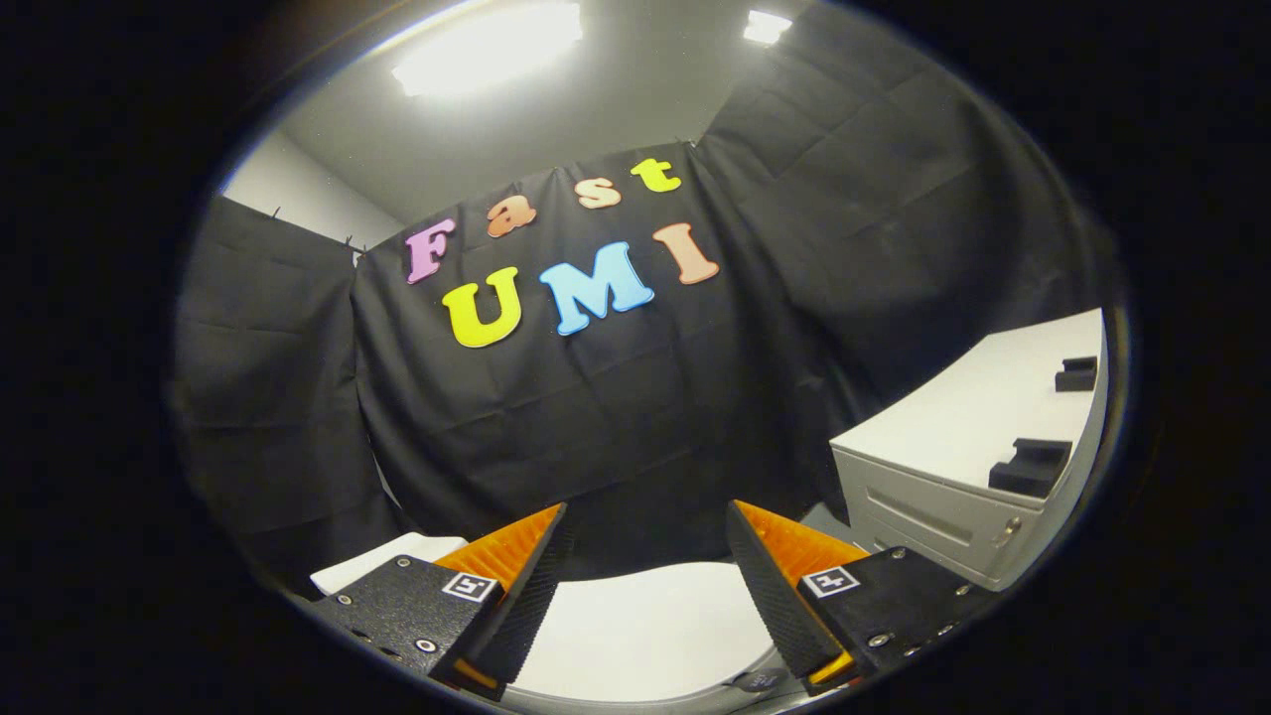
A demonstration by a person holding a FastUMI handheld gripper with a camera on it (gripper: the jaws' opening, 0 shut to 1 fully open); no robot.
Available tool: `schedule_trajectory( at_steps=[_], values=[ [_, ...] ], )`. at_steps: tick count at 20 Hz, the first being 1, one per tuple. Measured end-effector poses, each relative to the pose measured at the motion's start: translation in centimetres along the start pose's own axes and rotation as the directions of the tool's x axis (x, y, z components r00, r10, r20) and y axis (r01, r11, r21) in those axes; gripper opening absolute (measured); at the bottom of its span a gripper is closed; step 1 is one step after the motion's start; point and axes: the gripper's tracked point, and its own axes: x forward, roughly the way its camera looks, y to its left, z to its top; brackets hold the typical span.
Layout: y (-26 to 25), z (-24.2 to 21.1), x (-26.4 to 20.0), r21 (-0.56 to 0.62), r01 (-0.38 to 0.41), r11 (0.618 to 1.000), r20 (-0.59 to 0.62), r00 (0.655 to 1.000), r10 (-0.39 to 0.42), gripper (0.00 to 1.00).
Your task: Open the toilet lid.
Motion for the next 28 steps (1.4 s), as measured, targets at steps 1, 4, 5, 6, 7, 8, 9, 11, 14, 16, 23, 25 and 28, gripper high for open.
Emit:
schedule_trajectory(
  at_steps=[1, 4, 5, 6, 7, 8, 9, 11, 14, 16, 23, 25, 28],
  values=[
    [-0.5, -1.3, 0.1, 0.021, 0.013, 1.0, -0.014, 1.0, -0.013, 0.96],
    [-1.5, -5.5, 0.3, 0.074, 0.039, 0.996, -0.081, 0.996, -0.033, 0.95],
    [-1.7, -6.8, 0.5, 0.089, 0.044, 0.995, -0.098, 0.995, -0.036, 0.95],
    [-2.0, -8.0, 0.7, 0.106, 0.049, 0.993, -0.119, 0.992, -0.037, 0.95],
    [-2.2, -9.2, 0.7, 0.123, 0.055, 0.991, -0.139, 0.99, -0.038, 0.95],
    [-2.5, -10.3, 0.6, 0.143, 0.065, 0.988, -0.158, 0.987, -0.042, 0.95],
    [-2.7, -11.5, 0.6, 0.167, 0.072, 0.983, -0.182, 0.982, -0.041, 0.95],
    [-3.2, -13.9, 0.4, 0.215, 0.091, 0.972, -0.223, 0.974, -0.042, 0.95],
    [-4.5, -16.3, 0.0, 0.287, 0.138, 0.948, -0.25, 0.966, -0.065, 0.95],
    [-5.7, -17.4, -0.3, 0.328, 0.181, 0.927, -0.251, 0.963, -0.099, 0.95],
    [-8.7, -20.4, -1.6, 0.408, 0.29, 0.866, -0.268, 0.945, -0.19, 0.94],
    [-8.8, -20.4, -2.5, 0.445, 0.291, 0.847, -0.265, 0.946, -0.186, 0.94],
    [-10.8, -20.1, -2.7, 0.469, 0.337, 0.816, -0.241, 0.938, -0.249, 0.91]
  ],
)
